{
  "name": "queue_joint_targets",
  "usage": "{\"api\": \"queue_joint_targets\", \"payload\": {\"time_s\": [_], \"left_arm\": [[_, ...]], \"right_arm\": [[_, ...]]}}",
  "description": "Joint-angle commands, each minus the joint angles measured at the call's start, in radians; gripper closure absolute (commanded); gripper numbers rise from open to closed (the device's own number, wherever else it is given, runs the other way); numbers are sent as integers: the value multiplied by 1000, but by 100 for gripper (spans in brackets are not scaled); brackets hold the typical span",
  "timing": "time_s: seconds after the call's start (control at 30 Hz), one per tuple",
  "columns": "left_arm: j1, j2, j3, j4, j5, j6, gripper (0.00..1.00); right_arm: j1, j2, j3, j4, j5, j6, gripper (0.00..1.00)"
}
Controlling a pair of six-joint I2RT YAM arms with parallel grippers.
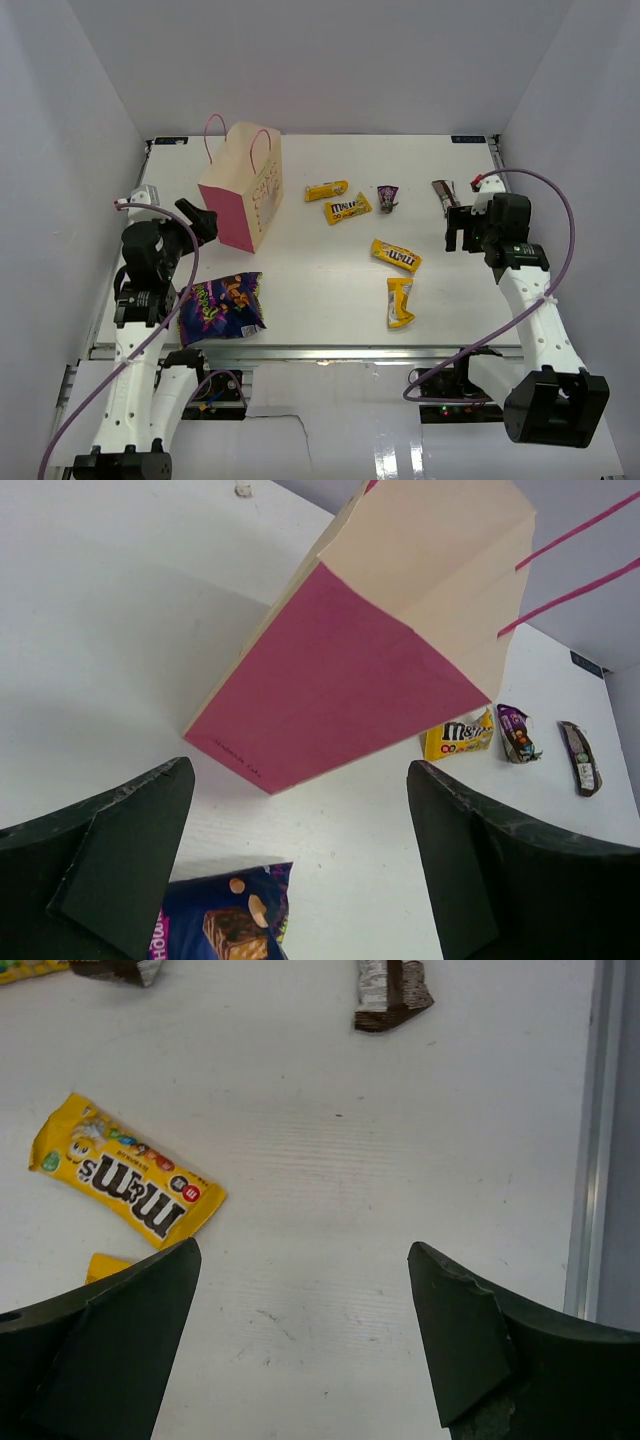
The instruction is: Place the snacks into the paper bag
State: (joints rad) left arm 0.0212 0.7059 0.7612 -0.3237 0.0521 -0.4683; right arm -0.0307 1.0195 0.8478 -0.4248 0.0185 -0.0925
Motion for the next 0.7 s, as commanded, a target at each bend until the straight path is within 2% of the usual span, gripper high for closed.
{"api": "queue_joint_targets", "payload": {"time_s": [0.0, 0.07, 0.17, 0.23, 0.33, 0.43, 0.47, 0.53, 0.67], "left_arm": [[-4, -52, -10, -60, 8, -16, 2], [-4, -74, -7, -80, 9, -21, 2], [-4, -89, 3, -109, 15, -21, 2], [-4, -98, 3, -132, 15, -27, 2], [-4, -124, -13, -152, 28, -42, 2], [-4, -144, -28, -161, 55, -78, 2], [-4, -151, -33, -161, 61, -96, 2], [-4, -166, -45, -161, 72, -110, 2], [-4, -175, -66, -161, 84, -144, 2]], "right_arm": [[2, -30, 28, -48, -227, -154, 10], [3, -19, 37, -147, -431, -372, 10], [11, 7, 65, -276, -610, -486, 10], [12, 45, 66, -311, -660, -527, 10], [14, 111, 48, -298, -683, -400, 9], [14, 206, 50, -276, -643, -206, 0], [15, 256, 53, -272, -611, -163, 7], [17, 303, 57, -270, -591, -49, 9], [29, 353, 31, -253, -584, 49, 15]]}}
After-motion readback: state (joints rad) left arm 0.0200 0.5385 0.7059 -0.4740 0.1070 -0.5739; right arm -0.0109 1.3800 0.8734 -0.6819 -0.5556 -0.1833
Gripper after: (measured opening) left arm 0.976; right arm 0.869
